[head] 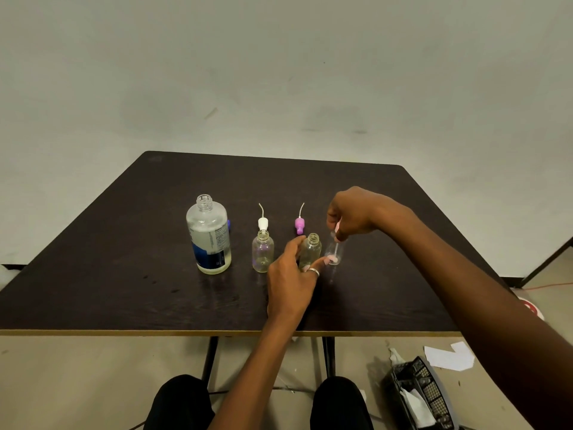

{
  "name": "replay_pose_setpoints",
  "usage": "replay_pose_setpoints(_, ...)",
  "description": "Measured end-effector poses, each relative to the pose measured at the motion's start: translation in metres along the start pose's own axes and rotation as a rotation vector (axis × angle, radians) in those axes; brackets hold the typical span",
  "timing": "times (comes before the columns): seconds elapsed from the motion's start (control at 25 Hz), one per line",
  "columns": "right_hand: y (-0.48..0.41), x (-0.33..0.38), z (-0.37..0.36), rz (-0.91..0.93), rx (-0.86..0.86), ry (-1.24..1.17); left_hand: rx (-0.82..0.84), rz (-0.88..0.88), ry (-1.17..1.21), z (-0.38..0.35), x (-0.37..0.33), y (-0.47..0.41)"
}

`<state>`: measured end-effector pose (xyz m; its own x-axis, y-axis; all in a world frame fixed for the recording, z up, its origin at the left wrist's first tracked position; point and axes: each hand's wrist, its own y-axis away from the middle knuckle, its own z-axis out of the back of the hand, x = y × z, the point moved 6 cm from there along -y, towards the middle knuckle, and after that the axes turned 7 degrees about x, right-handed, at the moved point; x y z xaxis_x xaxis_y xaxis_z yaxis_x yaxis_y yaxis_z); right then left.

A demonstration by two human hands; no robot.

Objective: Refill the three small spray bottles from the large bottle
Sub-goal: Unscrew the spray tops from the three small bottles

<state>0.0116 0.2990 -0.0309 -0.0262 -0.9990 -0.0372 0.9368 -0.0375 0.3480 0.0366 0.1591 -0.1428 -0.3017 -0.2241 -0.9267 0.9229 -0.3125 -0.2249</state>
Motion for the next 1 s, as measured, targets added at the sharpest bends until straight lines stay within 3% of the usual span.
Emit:
replay_pose_setpoints(0.28,0.006,-0.005,-0.001,-0.031,-0.004,0.016,-0.013,0.038,-0.046,0.004,-0.009,0.016)
replay_pose_setpoints(0.44,0.016,-0.016,-0.004,-0.072,-0.01,0.025,-0.15,-0.226,-0.187,-0.002,-0.035,0.059)
replay_pose_setpoints(0.52,0.022,-0.022,-0.006,-0.094,-0.003,0.014,-0.14,-0.277,-0.179,-0.017,-0.049,0.069)
replay_pose_setpoints(0.72,0.038,-0.03,-0.012,-0.093,0.0,-0.046,0.114,-0.054,-0.063,-0.063,-0.054,0.046)
replay_pose_setpoints(1.0,0.039,-0.034,-0.018,-0.054,-0.054,-0.104,0.149,0.0,0.027,-0.092,-0.042,0.009)
